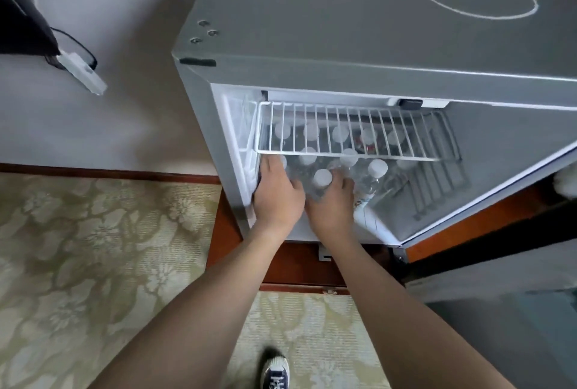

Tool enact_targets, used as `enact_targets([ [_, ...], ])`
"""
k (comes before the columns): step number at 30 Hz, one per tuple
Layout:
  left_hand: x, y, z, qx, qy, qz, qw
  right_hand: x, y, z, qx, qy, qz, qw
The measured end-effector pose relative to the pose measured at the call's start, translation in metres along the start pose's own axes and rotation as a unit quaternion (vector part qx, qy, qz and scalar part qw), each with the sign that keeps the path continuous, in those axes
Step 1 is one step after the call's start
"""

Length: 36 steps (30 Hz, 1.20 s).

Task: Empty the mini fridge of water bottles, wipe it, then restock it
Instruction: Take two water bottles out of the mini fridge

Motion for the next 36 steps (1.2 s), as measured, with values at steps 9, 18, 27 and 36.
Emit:
enact_targets([
  [9,0.005,-0.017,-0.010,-0.022,-0.015,0.057,0.998,0.001,0.008,-0.020,-0.062,-0.032,0.014,0.997],
  [18,0.075,0.015,0.076,0.020,0.132,-0.080,0.988,0.067,-0.021,0.047,-0.206,-0.080,0.083,0.972],
  [27,0.197,0.074,0.152,0.344,0.066,-0.063,0.935,0.195,-0.070,0.162,-0.376,-0.153,0.178,0.896],
  [36,0.338,0.093,0.203,0.398,0.082,-0.004,0.914,0.308,-0.091,0.231,-0.447,-0.211,0.219,0.841],
])
Point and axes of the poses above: each hand's wrist, its own x-axis away from the middle knuckle, its own z-axis out of the back of the hand, y = z × x, the point moved 7 cm from there along -x, towards the middle knuckle, and after that the axes turned 13 degrees about -x, right-handed, at the moved point
